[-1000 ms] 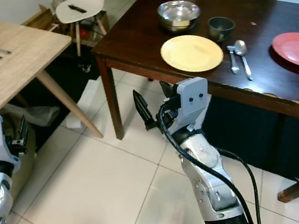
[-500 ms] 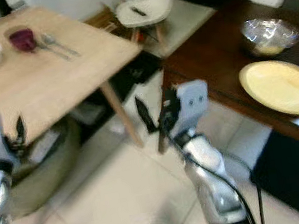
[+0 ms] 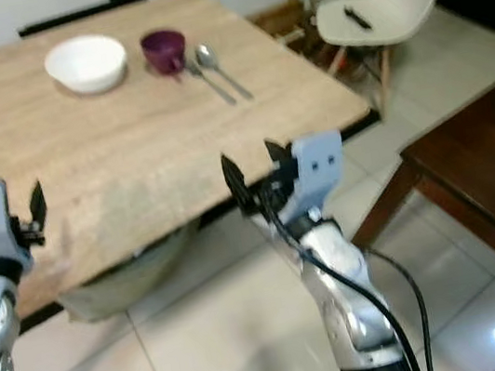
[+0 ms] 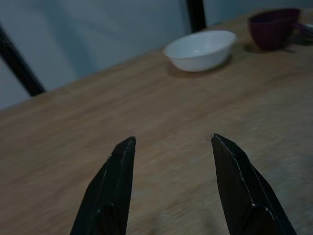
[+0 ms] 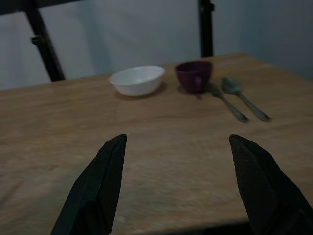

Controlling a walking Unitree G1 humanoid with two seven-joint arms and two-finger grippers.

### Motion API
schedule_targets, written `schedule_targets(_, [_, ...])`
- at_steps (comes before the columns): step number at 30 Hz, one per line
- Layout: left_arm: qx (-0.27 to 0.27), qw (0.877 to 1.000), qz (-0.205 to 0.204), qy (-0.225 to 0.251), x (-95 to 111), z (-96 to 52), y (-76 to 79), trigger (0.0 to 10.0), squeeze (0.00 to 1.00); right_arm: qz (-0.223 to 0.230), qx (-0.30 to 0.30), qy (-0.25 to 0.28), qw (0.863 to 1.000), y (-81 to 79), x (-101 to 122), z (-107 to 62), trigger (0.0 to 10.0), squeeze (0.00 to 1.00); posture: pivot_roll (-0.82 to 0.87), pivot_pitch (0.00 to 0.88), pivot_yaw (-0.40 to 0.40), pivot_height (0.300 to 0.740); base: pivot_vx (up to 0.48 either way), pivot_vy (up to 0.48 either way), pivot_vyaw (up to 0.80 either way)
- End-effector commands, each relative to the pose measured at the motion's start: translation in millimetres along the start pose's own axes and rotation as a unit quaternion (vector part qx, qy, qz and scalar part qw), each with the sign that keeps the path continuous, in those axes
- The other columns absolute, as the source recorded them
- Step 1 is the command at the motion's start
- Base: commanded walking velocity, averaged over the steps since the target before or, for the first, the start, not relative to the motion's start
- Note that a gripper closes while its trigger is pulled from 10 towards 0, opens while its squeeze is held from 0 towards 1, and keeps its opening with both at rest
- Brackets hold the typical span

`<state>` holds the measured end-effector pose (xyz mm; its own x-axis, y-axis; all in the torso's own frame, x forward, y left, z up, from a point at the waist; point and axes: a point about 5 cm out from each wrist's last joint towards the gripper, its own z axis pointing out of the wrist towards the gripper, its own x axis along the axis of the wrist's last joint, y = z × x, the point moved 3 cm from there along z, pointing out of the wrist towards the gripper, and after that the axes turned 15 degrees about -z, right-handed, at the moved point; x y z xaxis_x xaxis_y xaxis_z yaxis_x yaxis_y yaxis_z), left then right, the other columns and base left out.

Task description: Setting the table

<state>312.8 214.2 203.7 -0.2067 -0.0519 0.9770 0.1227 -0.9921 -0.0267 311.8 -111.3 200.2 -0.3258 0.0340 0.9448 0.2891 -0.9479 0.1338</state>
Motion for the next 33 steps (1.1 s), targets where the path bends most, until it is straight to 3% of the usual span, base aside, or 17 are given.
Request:
schedule_targets(1, [0.0,1.0,0.002,-0.007,-3,-1.5,-0.8,10.0,0.0,0.003,-0.003,-0.007,1.0,0.4,-3,-2.8,10.0,0.0,-0.06,0.045,0.001,0.74,0.0,0.0,0.78])
schedule_targets(6, [-0.001,1.0,0.01,-0.007,-3,0.2,-1.1,10.0,0.0,0.003,-0.004,-0.007,1.0,0.0,-3,-2.5,10.0,0.0,-0.06,0.039,0.002,0.74,0.179,0.0,0.78])
schedule_targets(20, [-0.004,1.0,0.013,-0.01,-5,1.6,-0.8,10.0,0.0,0.013,-0.026,-0.014,0.999,4.4,-5,-2.3,10.0,0.0,-0.06,0.038,0.004,0.74,0.48,0.0,0.73])
schedule_targets(25, [-0.01,1.0,0.014,-0.014,-6,2.5,1.8,10.0,0.0,0.037,-0.063,-0.02,0.997,16.9,-8,-3.0,10.0,0.0,-0.06,0.038,0.005,0.74,0.48,0.0,0.0])
schedule_targets(33, [-0.018,1.0,0.014,-0.016,-6,3.2,3.3,10.0,0.0,0.045,-0.077,-0.038,0.995,20.3,-15,-5.1,10.0,0.0,-0.06,0.044,0.011,0.74,0.48,0.0,-0.35])
